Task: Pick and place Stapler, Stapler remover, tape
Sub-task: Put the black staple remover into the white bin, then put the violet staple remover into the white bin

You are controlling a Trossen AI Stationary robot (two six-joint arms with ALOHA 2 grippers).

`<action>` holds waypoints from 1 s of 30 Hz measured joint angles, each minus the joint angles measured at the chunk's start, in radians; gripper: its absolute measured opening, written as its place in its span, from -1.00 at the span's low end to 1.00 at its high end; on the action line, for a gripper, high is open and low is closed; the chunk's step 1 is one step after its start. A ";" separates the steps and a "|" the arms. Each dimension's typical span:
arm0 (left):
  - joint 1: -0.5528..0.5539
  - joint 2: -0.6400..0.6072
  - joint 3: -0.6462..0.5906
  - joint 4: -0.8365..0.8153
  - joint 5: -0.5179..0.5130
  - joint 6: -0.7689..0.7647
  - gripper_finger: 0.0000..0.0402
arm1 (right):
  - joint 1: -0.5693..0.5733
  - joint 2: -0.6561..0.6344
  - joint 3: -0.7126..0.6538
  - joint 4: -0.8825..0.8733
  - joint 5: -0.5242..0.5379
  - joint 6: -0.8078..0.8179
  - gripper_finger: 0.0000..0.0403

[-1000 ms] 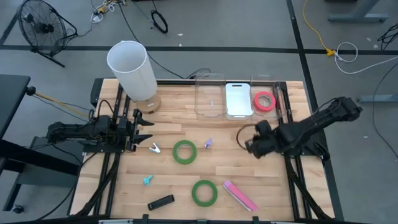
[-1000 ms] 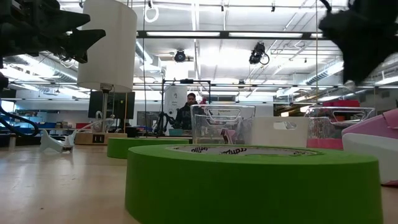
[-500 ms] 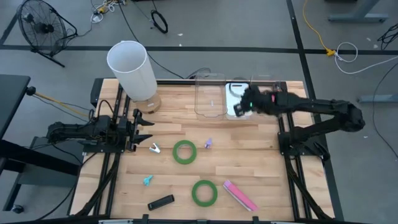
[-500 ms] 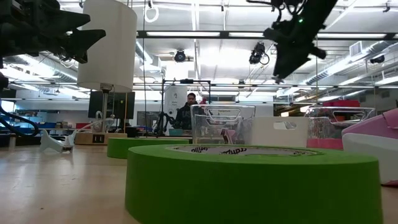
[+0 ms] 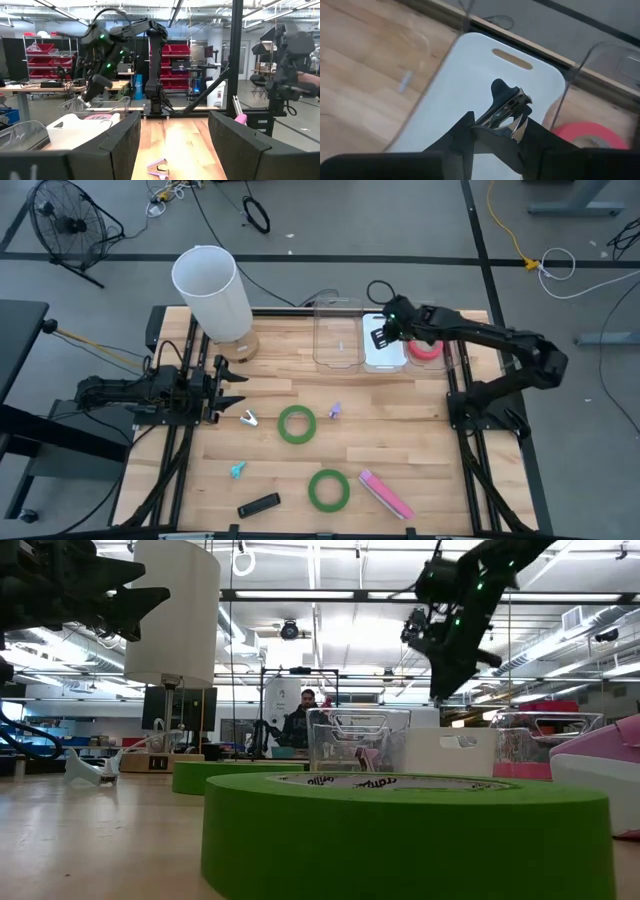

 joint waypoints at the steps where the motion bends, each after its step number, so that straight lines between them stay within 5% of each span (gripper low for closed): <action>1: 0.000 0.000 0.000 0.000 0.000 0.000 0.18 | -0.007 0.018 0.000 0.017 -0.013 -0.011 -0.49; 11: 0.000 0.000 0.000 0.000 0.000 0.000 0.18 | -0.040 0.065 0.000 0.035 -0.076 -0.038 -0.47; 21: 0.000 0.000 0.000 0.000 0.000 0.000 0.18 | -0.039 0.065 0.000 0.037 -0.077 -0.038 0.30; 30: 0.000 0.000 0.000 0.000 0.000 0.000 0.18 | -0.030 0.023 0.013 0.108 -0.229 -0.063 0.25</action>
